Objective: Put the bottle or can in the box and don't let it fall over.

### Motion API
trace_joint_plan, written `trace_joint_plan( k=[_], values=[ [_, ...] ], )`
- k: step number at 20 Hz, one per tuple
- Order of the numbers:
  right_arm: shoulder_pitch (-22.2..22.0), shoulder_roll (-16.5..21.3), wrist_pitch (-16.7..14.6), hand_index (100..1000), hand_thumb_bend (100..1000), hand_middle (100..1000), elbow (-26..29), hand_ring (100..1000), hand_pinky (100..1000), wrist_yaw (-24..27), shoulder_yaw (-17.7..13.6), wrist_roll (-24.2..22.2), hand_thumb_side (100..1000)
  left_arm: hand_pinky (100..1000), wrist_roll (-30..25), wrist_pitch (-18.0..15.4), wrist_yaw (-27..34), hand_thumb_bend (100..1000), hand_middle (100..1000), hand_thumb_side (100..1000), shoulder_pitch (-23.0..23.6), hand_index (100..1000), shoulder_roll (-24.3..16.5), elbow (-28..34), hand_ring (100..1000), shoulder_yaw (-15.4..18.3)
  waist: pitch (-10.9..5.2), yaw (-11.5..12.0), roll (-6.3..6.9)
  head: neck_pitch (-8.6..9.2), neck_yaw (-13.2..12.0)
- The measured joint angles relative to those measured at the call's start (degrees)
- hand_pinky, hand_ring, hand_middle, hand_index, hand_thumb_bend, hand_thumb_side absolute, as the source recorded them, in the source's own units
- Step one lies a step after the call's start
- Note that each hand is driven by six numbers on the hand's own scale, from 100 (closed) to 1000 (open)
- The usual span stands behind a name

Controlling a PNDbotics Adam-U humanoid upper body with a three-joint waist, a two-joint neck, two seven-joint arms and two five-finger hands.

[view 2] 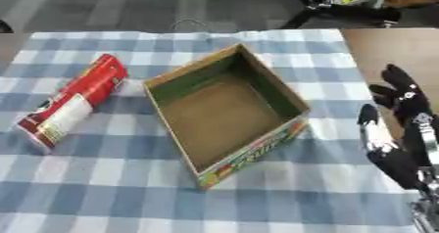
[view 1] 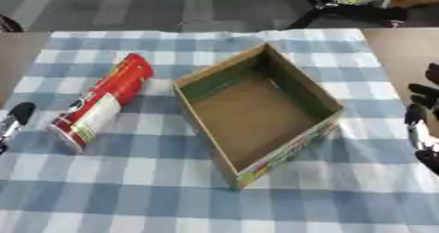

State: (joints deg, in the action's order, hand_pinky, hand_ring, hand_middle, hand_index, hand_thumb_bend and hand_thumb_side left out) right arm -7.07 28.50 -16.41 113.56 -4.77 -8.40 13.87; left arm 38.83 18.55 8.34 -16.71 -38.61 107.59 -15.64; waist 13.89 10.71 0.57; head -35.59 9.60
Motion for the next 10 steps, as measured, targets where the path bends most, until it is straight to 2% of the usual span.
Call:
trace_joint_plan(
  k=[3,10],
  values=[
    [0.0,0.0,0.0,934,100,1000,0.0,866,862,0.0,0.0,0.0,495,692,-1.1,-2.8,2.7,771,820,411,0.0,775,0.3,-1.9,614,0.0,0.0,0.0,0.0,0.0,-0.1],
    [0.0,0.0,-0.1,934,100,1000,0.0,865,862,0.0,0.2,-0.2,494,694,-3.4,-9.2,5.5,756,817,393,-0.9,774,0.5,-8.4,613,-0.4,0.0,-0.1,0.0,0.0,-0.4]
  ],
)
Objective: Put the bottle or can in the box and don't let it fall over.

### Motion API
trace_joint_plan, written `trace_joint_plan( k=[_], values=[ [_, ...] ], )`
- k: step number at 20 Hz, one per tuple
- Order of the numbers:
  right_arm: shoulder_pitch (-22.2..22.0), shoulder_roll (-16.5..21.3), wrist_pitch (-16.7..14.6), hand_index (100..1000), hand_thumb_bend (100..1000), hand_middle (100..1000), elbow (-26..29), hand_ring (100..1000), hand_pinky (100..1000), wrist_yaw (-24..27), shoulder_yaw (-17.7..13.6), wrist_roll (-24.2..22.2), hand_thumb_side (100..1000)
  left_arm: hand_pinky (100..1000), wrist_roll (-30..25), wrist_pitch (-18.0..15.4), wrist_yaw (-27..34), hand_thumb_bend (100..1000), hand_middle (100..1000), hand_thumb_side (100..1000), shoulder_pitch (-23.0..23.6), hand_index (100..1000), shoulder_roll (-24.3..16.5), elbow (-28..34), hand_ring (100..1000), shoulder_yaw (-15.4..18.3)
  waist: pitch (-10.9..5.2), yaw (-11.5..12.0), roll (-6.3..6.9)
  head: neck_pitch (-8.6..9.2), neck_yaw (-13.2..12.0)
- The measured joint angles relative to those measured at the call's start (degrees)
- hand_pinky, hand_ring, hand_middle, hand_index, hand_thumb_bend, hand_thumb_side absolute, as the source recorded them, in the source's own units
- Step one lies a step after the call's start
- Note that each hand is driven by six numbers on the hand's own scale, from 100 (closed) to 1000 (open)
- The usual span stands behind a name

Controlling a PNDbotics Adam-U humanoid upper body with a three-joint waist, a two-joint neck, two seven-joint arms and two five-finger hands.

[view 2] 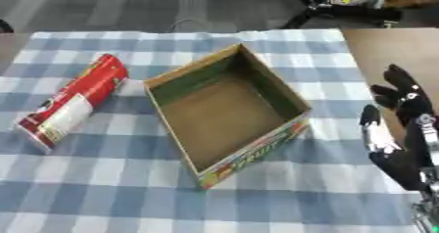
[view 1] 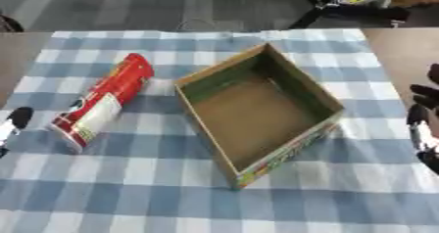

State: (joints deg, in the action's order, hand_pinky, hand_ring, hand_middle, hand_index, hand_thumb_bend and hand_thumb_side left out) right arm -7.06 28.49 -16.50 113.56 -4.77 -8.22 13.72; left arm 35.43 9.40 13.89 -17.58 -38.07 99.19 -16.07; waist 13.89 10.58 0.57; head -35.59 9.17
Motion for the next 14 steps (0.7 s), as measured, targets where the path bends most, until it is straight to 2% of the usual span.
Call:
trace_joint_plan(
  k=[3,6,14],
  values=[
    [0.0,0.0,0.0,934,100,1000,0.0,865,862,0.0,0.1,-0.1,494,697,-0.5,-2.2,-0.1,756,817,388,-0.6,776,0.4,-2.9,609,-0.4,0.0,0.0,-0.2,0.0,-0.1],
    [0.0,0.0,0.0,934,100,1000,0.0,865,862,0.0,0.2,-0.2,493,700,-1.3,-2.9,-1.1,761,818,391,-1.3,780,0.9,-4.7,608,-0.8,0.0,0.0,-0.28,0.0,-0.2],
    [0.0,0.0,0.2,935,100,1000,0.0,866,863,0.0,0.2,-0.3,493,704,-4.4,-0.5,-4.5,765,818,382,-2.9,785,1.4,-5.9,610,-1.9,0.0,-0.3,-0.28,0.0,-0.3]
  ],
)
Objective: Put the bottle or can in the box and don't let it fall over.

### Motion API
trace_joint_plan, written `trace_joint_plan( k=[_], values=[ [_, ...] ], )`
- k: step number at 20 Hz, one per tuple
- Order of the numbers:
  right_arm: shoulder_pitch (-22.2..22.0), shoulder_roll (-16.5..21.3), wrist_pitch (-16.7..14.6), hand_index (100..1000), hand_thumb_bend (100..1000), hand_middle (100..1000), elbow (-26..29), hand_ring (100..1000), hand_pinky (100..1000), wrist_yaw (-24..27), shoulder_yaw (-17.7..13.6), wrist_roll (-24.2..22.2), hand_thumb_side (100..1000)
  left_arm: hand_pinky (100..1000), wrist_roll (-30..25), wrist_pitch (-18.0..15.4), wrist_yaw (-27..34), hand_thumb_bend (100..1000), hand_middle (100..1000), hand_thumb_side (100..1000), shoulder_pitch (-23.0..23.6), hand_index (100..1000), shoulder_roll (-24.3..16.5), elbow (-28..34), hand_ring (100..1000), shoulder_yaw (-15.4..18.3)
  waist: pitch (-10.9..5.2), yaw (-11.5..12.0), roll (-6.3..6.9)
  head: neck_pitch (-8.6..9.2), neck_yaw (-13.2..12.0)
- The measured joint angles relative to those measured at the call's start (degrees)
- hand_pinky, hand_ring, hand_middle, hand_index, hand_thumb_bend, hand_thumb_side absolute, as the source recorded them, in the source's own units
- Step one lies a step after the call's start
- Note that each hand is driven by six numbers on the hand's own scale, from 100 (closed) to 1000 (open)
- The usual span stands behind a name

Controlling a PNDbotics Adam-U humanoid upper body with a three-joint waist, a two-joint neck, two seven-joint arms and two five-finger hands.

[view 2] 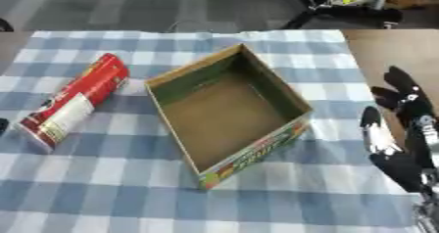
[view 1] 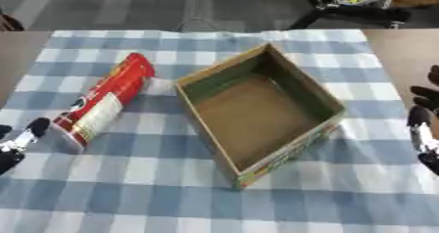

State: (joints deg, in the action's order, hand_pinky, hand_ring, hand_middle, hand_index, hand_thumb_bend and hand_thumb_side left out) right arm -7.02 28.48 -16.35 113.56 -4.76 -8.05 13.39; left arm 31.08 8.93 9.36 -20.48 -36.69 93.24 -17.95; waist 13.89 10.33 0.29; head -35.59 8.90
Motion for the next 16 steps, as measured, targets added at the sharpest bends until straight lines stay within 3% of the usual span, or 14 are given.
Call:
trace_joint_plan(
  k=[16],
  values=[
    [0.1,0.0,0.2,935,100,1000,0.0,866,863,0.0,0.1,-0.2,495,712,-3.2,8.1,-5.8,780,817,367,-2.5,787,0.5,1.7,620,-0.8,0.0,-0.1,0.0,-0.01,0.0]
  ],
)
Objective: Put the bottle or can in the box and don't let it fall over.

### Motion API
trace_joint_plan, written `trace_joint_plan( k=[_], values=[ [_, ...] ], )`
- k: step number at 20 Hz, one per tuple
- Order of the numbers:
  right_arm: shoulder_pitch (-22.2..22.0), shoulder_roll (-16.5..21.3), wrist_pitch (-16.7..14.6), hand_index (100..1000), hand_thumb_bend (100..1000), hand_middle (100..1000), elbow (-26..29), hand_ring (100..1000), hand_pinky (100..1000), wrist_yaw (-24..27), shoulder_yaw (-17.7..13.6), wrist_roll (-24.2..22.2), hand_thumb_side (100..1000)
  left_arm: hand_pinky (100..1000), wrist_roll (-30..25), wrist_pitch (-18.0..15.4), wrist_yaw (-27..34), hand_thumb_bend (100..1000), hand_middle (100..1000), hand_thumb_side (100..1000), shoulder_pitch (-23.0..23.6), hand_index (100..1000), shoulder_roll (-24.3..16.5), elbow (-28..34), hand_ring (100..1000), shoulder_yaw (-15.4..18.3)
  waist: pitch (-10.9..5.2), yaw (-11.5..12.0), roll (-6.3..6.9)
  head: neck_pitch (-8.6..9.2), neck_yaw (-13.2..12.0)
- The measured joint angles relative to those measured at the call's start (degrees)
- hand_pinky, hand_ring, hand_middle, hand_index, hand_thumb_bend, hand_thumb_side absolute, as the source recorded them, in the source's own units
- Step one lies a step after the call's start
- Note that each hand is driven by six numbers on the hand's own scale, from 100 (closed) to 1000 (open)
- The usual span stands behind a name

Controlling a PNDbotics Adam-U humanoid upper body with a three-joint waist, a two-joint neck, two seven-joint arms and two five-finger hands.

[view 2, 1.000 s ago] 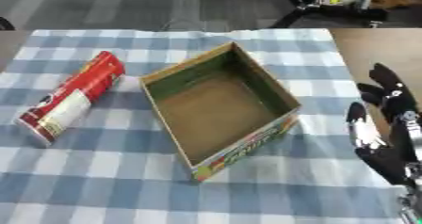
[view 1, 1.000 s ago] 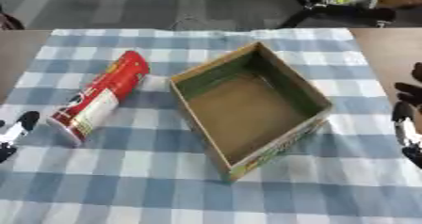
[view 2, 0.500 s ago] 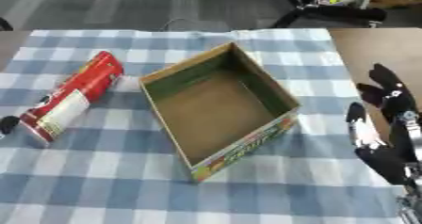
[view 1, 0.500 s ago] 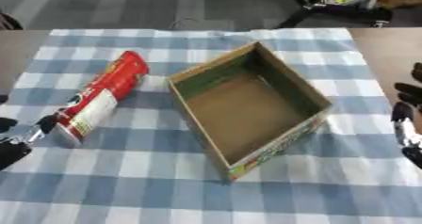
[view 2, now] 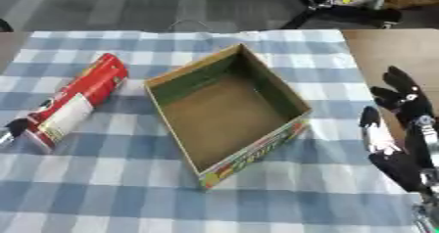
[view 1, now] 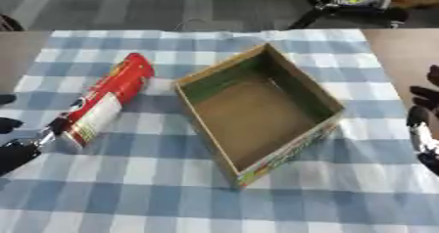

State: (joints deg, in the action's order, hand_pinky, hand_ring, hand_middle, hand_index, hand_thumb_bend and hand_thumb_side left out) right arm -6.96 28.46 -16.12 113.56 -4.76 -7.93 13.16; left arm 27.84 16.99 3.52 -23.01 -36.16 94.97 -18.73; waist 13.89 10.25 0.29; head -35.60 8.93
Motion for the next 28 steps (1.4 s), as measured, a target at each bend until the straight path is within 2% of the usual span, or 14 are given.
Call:
trace_joint_plan(
  k=[8,14,28],
  values=[
    [0.2,0.0,0.1,936,100,1000,0.0,866,864,0.0,0.2,-0.1,495,705,-1.7,1.2,-0.3,770,819,341,-2.1,774,1.0,0.0,616,-0.6,0.0,-0.4,0.0,0.0,0.0],
    [0.4,0.0,0.3,936,100,1000,0.0,866,864,0.1,0.2,-0.3,495,708,-2.7,1.7,-1.2,780,867,373,-3.7,781,1.5,-1.1,645,-1.2,0.01,-0.7,0.02,-0.02,0.0],
    [0.4,0.0,0.3,934,100,1000,0.0,864,863,0.3,0.4,-0.3,492,716,-6.4,3.5,-7.2,808,831,330,-5.9,789,2.9,-2.8,633,-2.1,0.05,-1.0,0.02,-0.02,0.0]
  ],
)
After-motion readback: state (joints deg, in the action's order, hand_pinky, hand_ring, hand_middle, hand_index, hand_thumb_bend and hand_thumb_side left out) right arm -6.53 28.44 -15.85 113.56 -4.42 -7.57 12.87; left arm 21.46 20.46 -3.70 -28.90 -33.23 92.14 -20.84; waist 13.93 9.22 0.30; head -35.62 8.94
